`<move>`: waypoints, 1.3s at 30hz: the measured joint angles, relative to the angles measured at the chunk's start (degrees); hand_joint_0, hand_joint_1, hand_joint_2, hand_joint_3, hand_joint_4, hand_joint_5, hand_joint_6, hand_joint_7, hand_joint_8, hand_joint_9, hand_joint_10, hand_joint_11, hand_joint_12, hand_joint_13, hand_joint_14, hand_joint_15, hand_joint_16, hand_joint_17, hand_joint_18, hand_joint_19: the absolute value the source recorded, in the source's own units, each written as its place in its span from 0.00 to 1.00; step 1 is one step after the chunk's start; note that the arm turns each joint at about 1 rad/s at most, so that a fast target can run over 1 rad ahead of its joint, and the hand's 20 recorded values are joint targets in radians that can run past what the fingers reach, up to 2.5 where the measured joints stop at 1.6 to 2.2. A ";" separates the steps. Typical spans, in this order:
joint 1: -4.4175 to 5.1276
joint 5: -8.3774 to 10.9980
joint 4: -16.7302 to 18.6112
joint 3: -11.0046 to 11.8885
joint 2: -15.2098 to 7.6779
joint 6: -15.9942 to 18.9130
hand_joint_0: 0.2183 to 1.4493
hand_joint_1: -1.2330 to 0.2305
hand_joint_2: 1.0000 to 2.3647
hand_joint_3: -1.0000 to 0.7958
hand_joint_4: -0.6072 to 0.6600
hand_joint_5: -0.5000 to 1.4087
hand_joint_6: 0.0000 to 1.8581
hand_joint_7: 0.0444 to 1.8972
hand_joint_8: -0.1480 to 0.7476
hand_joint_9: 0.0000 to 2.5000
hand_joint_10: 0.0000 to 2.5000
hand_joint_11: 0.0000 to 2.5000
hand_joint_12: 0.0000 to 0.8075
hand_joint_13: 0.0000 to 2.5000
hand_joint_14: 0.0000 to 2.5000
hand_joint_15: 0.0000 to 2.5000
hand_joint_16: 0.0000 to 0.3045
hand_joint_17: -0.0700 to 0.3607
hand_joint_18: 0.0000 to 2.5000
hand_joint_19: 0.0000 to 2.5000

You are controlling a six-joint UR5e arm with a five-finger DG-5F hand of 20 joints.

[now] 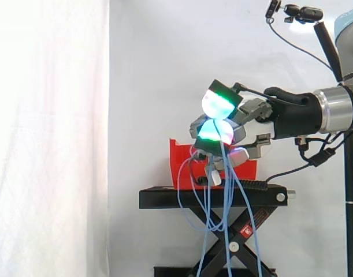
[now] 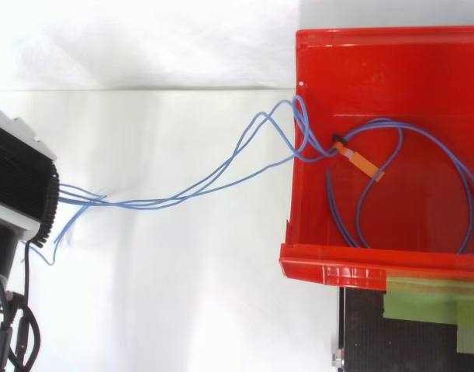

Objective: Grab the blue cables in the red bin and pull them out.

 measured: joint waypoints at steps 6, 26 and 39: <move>0.01 0.00 -0.02 0.01 -0.01 0.04 0.55 0.23 0.00 0.03 0.57 0.78 0.12 0.44 0.38 0.49 0.32 0.71 0.39 0.53 0.01 0.57 0.16 0.42 0.32 0.31; 0.01 -0.17 -0.04 0.00 -0.02 4.87 0.52 0.20 0.00 0.00 0.56 0.68 0.11 0.41 0.39 0.45 0.36 0.69 0.40 0.53 0.01 0.57 0.17 0.43 0.31 0.31; 0.02 -0.27 -0.03 0.00 0.00 4.84 0.39 0.37 0.00 0.00 0.54 0.78 0.03 0.45 0.41 0.48 0.35 0.66 0.45 0.54 0.01 0.56 0.19 0.46 0.33 0.30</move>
